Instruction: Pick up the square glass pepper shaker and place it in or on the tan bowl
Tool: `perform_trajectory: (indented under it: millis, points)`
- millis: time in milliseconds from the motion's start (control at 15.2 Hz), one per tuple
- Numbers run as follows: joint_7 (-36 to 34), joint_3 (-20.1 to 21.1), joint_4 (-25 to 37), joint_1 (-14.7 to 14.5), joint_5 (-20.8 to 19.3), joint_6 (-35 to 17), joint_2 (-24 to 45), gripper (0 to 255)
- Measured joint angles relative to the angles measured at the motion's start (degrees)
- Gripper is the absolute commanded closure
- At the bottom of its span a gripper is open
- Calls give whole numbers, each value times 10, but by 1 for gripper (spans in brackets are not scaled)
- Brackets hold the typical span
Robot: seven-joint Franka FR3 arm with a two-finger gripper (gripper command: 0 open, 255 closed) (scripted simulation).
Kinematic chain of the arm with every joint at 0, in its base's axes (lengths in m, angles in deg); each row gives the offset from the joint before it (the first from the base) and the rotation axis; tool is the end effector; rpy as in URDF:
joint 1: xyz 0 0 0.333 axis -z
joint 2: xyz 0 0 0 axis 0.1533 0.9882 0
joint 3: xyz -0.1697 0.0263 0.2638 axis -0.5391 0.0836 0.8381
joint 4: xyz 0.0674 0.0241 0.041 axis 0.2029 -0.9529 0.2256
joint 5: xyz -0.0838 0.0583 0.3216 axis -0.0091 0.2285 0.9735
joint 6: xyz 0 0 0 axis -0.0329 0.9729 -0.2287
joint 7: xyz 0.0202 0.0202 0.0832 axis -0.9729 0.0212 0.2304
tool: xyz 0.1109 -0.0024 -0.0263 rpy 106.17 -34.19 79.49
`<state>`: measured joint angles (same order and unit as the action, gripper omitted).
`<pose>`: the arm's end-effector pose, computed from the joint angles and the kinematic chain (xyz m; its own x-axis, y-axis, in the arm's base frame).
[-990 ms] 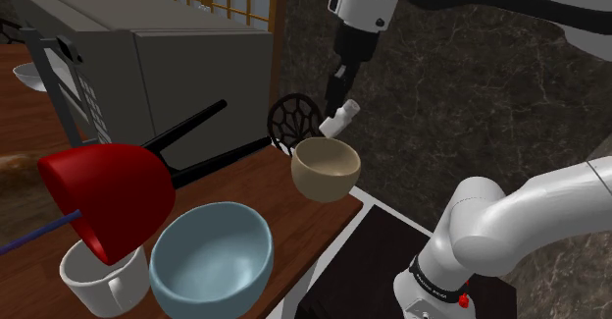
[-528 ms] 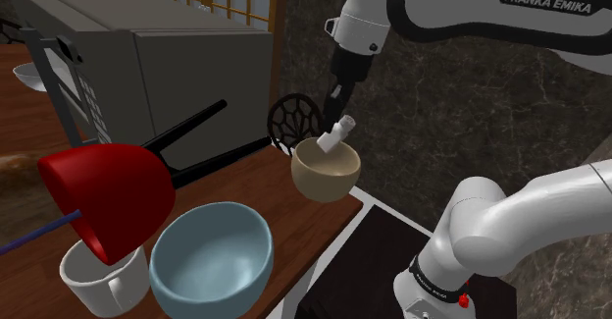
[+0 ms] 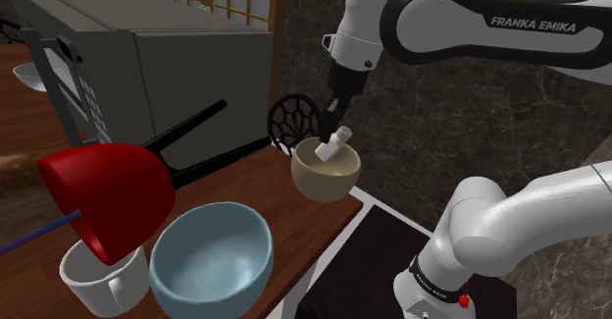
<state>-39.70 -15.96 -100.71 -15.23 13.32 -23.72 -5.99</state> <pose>0.2839 0.0951 0.5776 0.9652 0.2462 0.0885 0.2441 -0.9691 0.0343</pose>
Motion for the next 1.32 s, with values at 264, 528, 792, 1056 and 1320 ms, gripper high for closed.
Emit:
perform_trajectory:
  millis: [264, 528, 792, 1056, 1320]
  points:
    - [0, 0, -1, 0, 0, -1, 0, 0]
    - [0, 0, -1, 0, 0, -1, 0, 0]
    - [-1, 0, 25, 0, -1, 21, 4, 0]
    - [-1, -3, 76, 2, -3, 66, 9, 0]
    - [-1, -3, 79, 2, -3, 70, 9, 0]
